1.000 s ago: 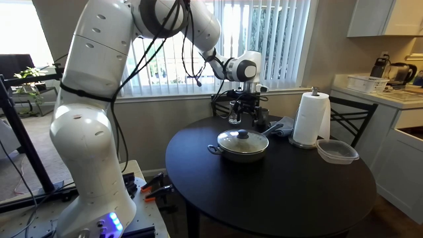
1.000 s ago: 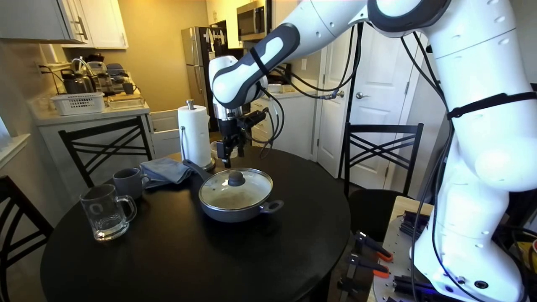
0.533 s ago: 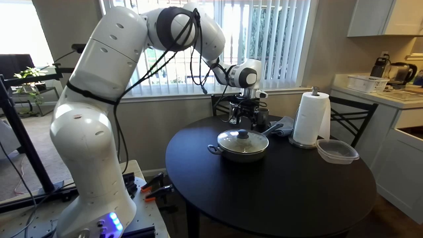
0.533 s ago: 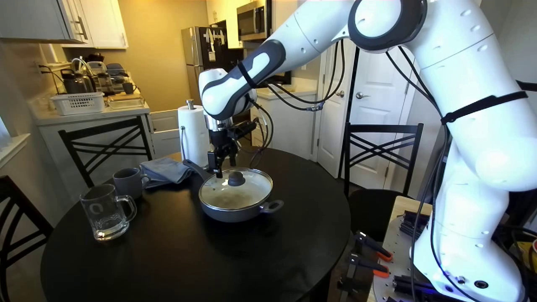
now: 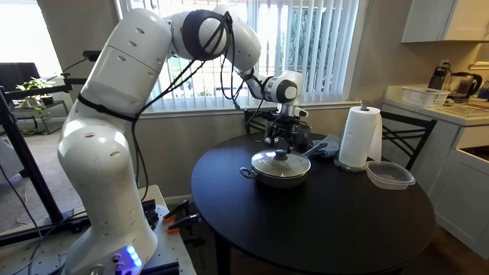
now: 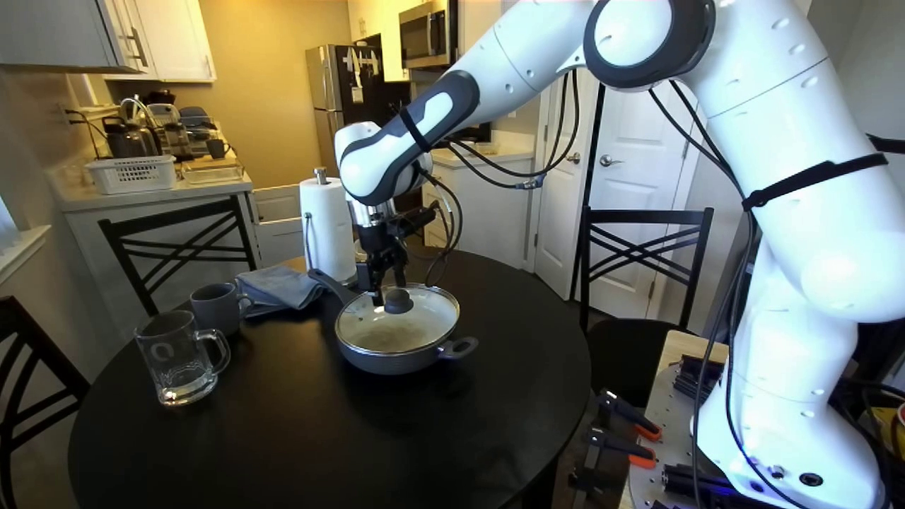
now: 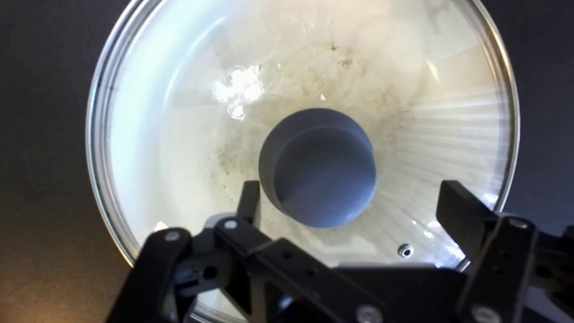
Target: Take the lid off of the pot
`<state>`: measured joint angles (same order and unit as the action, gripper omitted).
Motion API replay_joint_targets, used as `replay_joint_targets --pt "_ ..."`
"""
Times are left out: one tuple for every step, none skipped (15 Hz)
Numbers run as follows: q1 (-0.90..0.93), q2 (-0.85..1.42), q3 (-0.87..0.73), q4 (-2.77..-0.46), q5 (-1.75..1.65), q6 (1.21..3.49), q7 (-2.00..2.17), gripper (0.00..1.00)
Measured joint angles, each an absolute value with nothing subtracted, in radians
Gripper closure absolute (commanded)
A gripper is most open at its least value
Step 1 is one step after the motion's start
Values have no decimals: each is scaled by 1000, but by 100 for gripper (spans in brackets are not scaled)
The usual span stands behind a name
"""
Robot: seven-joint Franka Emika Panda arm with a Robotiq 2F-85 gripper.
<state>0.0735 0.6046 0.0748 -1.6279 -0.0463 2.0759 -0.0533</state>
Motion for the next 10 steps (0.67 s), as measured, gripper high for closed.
replay_joint_targets --pt "73 605 74 -1628 -46 2075 -52 0" --pt "73 605 73 -1629 -46 2074 -51 0" --pt "72 605 72 -1631 -45 2073 -50 0" --pt "71 605 71 -1634 -44 2073 -49 0" --pt "70 605 69 -1637 -43 2073 -48 0" --pt "69 605 66 -1641 -42 2073 -48 0" --pt "69 605 63 -1643 -41 2073 -48 0" --pt "69 607 61 -1643 -40 2073 -48 0" --pt "69 608 59 -1643 -40 2073 -48 0" --pt "68 610 58 -1643 -38 2074 -48 0"
